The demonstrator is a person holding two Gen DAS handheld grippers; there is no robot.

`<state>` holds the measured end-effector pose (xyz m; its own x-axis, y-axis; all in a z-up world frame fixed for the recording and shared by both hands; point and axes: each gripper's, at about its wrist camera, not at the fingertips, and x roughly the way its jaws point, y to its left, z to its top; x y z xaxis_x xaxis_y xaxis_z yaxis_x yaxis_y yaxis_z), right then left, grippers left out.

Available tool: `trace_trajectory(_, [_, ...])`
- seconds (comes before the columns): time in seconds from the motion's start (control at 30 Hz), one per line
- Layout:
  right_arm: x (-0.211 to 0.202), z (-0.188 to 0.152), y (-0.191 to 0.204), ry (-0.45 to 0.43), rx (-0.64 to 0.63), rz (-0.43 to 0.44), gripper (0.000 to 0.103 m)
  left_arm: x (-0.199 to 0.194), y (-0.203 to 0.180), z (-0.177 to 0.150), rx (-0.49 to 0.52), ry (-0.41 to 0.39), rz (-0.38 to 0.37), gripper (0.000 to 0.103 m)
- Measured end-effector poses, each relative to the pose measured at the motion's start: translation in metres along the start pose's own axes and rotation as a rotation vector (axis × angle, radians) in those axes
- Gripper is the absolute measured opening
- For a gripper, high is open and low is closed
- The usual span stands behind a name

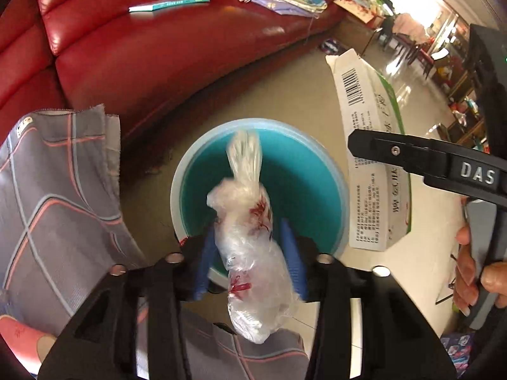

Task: Collect trash
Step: 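Carry the box and bag over the teal bin and release both, then move both tools back to the table toward the blue tray and pink cup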

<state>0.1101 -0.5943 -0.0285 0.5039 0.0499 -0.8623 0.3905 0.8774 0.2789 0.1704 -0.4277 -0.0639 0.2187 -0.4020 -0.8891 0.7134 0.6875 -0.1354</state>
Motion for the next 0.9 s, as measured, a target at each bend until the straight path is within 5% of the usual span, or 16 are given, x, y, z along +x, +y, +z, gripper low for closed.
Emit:
trace_trajectory(0.37, [0.041,-0.005,0.012,0.077,-0.022,0.038,0.075,-0.012,0.025,-0.025,-0.049,-0.04,0.08,0.088])
trace_trajectory(0.9, [0.036,-0.017,0.05,0.105,-0.082,0.008,0.086,-0.068,0.068,-0.051,-0.167,-0.109,0.109,0.097])
